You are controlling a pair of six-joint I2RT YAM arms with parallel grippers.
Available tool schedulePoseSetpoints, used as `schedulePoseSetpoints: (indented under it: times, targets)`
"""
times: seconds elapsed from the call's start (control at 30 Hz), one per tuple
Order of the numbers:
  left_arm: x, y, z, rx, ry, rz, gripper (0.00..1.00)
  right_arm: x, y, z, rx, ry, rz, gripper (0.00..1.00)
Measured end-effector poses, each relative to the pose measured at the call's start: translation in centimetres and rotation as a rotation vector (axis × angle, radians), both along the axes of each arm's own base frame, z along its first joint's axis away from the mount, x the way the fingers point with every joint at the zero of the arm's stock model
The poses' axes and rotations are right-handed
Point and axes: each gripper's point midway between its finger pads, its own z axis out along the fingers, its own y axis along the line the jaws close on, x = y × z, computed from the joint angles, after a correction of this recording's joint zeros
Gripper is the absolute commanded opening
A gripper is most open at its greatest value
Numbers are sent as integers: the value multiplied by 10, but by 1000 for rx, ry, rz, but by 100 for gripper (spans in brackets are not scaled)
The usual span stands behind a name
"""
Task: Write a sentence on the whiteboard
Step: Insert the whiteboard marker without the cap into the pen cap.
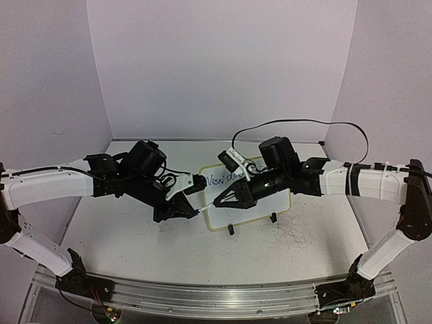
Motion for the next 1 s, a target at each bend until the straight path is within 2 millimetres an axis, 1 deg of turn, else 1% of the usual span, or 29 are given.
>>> schedulePoseSetpoints:
  times: [0.37, 1.0]
  targets:
    - [-3, -1, -2, 10, -4, -8, 0, -4, 11, -9, -14, 12, 20, 0]
    - [0, 9, -14, 96, -8, 21, 0, -5, 36, -26, -8, 72, -22, 0]
